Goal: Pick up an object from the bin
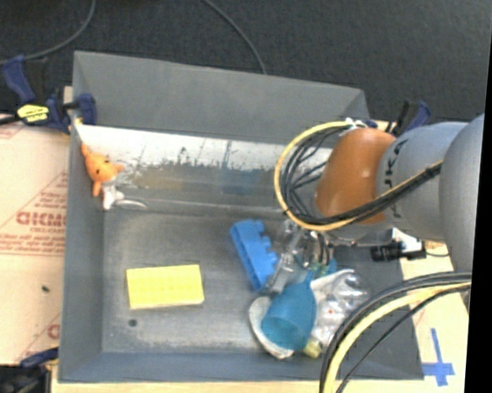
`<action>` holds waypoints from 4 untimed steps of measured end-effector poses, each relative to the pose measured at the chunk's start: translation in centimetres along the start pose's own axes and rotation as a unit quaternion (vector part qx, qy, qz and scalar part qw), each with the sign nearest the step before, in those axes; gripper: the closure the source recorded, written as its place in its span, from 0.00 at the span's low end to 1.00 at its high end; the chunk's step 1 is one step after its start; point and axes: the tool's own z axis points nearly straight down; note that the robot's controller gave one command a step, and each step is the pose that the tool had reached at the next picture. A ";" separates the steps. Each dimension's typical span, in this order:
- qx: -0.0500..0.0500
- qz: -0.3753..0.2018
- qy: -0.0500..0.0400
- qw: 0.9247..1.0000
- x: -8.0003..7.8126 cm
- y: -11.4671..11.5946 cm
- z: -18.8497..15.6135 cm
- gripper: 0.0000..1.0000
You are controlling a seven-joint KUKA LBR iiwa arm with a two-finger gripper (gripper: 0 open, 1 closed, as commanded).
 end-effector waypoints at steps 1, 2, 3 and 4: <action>-0.001 0.042 -0.003 0.999 1.7 3.6 1.0 0.00; 0.000 0.082 -0.001 0.997 4.2 1.8 1.3 1.00; 0.000 0.080 -0.001 0.997 4.2 1.8 1.3 1.00; 0.000 0.079 -0.001 0.997 4.2 1.8 1.3 1.00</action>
Offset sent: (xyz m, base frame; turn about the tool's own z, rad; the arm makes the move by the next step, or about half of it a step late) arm -0.0358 0.0310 -0.0138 0.1681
